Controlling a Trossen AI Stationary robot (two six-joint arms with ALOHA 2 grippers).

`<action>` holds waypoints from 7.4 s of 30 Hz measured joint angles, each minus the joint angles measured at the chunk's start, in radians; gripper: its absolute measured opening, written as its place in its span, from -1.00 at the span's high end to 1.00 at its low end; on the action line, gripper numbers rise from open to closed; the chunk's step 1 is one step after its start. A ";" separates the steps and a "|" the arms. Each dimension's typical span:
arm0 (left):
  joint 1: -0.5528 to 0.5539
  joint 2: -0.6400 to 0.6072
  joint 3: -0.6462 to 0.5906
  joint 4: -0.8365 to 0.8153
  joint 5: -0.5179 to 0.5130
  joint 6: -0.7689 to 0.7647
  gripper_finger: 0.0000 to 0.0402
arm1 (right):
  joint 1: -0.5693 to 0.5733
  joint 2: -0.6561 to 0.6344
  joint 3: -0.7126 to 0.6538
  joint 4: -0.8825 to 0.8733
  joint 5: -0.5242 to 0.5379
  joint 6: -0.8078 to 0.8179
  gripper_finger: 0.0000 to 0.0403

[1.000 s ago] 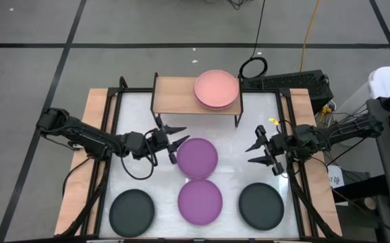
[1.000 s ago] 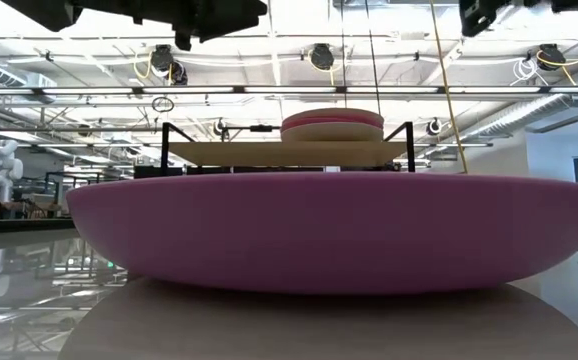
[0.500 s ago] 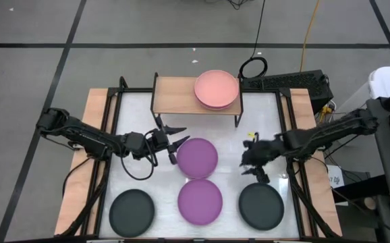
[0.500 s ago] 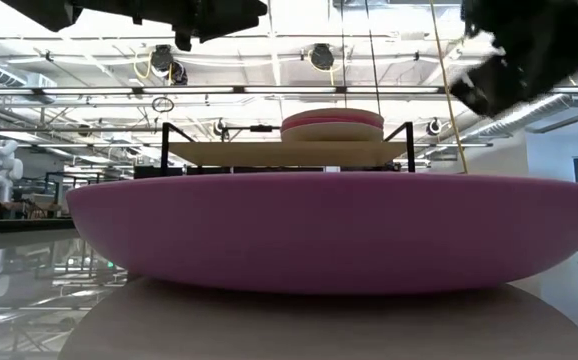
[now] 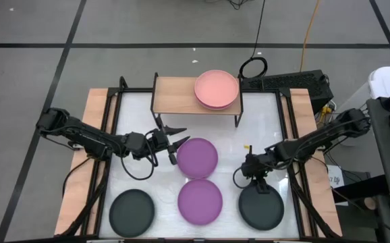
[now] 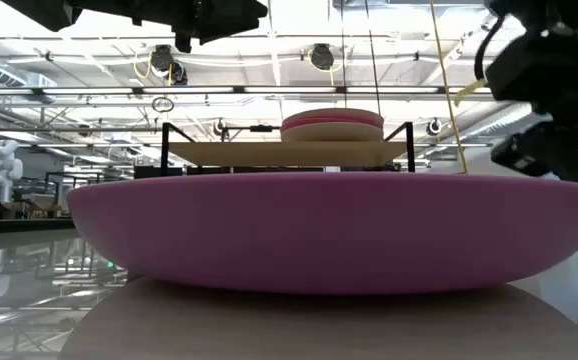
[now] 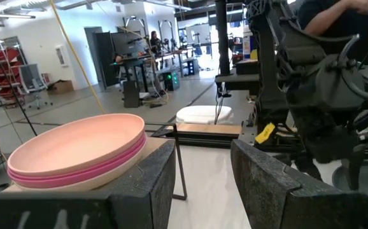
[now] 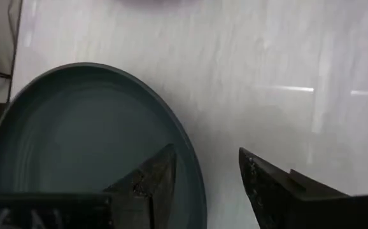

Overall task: Place and stack plates onto a shelf
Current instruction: Put the right black plate on the shelf, then stack the top violet plate on top of the black plate on the shelf

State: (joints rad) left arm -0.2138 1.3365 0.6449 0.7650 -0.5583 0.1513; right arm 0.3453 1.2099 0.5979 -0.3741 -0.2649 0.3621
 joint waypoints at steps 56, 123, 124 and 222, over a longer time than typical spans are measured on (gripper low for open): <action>-0.006 -0.375 0.001 -0.141 -0.065 0.027 0.21 | -0.648 0.044 0.359 1.099 0.517 -0.285 1.00; 0.019 -0.472 0.000 -0.279 -0.080 0.024 0.21 | -0.914 0.616 0.781 0.781 0.093 -0.315 0.84; 0.019 -0.472 0.000 -0.288 -0.079 0.004 0.21 | -0.911 0.591 0.781 0.777 0.049 -0.325 0.84; -0.029 0.348 0.421 -1.266 0.266 0.198 0.94 | -0.521 -0.574 -0.173 0.781 0.112 -0.363 0.84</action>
State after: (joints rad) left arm -0.2428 1.6843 1.0657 -0.5009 -0.2927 0.3497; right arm -0.1752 0.6357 0.4252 0.4067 -0.1532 -0.0010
